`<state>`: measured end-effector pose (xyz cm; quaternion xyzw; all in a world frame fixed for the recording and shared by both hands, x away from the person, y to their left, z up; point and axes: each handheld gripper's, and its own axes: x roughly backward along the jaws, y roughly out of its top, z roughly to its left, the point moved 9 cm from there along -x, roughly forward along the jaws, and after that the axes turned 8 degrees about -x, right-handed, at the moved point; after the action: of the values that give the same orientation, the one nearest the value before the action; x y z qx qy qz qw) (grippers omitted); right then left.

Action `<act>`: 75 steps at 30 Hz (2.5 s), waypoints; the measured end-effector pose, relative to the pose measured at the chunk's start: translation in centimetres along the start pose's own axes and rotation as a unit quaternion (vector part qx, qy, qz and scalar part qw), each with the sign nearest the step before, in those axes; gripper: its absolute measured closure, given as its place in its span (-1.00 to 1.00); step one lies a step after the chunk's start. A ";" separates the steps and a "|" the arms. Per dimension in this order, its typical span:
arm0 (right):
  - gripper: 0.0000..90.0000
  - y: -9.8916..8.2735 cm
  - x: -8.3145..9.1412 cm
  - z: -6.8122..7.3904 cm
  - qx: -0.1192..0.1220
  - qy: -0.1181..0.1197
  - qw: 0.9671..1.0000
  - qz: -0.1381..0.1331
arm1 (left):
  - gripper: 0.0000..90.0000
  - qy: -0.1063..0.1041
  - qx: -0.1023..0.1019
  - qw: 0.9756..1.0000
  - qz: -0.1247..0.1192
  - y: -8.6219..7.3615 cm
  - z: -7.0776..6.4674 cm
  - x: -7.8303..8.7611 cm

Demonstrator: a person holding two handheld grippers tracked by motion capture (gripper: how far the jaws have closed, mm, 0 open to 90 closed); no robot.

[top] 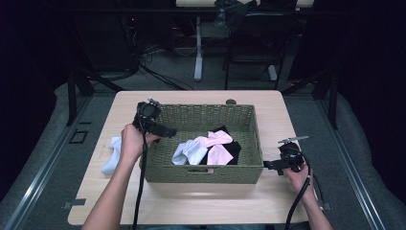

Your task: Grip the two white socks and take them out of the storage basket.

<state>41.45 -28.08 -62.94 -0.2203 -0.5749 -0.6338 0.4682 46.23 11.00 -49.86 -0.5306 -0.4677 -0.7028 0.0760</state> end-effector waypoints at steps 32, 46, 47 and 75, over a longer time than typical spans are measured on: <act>-0.83 0.0 0.1 -0.2 -0.001 0.000 1.000 0.000 | -0.10 -0.084 -0.051 0.984 0.146 -1.2 -4.0 -8.5; -0.83 0.0 0.1 -0.2 -0.002 0.000 1.000 -0.001 | 0.79 -0.102 -0.047 0.976 0.189 -2.4 -4.3 -9.2; -0.83 0.0 0.1 -0.2 -0.002 0.001 1.000 -0.002 | 0.84 -0.102 -0.044 0.976 0.185 -2.3 -4.3 -9.2; -0.83 0.0 0.1 -0.2 -0.005 0.000 1.000 -0.002 | 0.88 -0.047 -0.071 0.991 0.101 1.9 -2.0 -0.5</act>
<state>41.49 -28.34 -62.88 -0.2214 -0.5720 -0.6379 0.4657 46.23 8.26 -49.23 -0.6117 -0.3639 -0.6970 0.0866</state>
